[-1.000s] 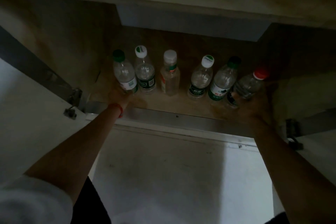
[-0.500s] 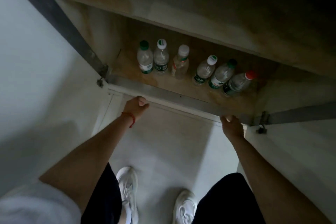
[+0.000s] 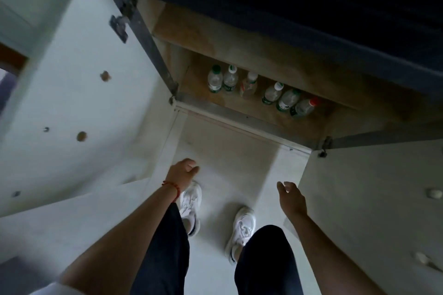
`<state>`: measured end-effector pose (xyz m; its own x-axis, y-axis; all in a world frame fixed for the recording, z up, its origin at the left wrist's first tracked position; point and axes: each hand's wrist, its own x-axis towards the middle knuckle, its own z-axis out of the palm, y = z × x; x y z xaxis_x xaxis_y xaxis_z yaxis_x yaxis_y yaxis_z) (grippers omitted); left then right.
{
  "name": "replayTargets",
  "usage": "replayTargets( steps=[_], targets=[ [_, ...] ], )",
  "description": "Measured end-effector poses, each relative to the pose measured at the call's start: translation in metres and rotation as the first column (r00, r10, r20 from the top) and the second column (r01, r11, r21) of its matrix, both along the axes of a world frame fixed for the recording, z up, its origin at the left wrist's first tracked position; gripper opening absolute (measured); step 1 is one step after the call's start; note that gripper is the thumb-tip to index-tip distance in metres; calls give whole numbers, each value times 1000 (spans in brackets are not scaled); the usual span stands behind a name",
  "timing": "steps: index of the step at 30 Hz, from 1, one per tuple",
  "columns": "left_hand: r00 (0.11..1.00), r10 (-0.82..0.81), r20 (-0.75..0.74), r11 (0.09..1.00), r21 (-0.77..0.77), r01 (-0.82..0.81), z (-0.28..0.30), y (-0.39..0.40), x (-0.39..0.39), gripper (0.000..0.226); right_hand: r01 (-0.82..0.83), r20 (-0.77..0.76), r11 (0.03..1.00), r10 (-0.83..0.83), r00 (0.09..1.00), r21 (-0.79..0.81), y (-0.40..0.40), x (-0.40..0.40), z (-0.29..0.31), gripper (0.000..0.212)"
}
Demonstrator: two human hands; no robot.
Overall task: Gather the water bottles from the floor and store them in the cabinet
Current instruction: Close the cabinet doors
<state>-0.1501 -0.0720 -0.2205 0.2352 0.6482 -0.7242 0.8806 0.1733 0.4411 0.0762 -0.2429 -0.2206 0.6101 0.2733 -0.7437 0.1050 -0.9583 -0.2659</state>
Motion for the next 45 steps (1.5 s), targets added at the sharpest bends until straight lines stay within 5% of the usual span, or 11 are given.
replayTargets(
  steps=[14,20,31,39,45],
  targets=[
    [995,-80,67,989,-115,87,188,-36,-55,35,280,65,951,-290,955,131,-33,-63,184,40],
    [989,-122,81,992,10,122,227,-21,-59,27,261,84,931,-291,953,257,-46,-76,230,47],
    [970,79,230,967,218,-130,276,-60,-65,28,126,298,879,-286,911,459,-111,-56,282,38],
    [966,70,249,848,495,-189,314,-50,-90,30,-22,550,928,-201,811,371,-147,-33,286,45],
    [988,140,73,684,714,-149,306,4,-122,40,133,587,952,-277,761,277,-164,-15,290,64]
  ],
)
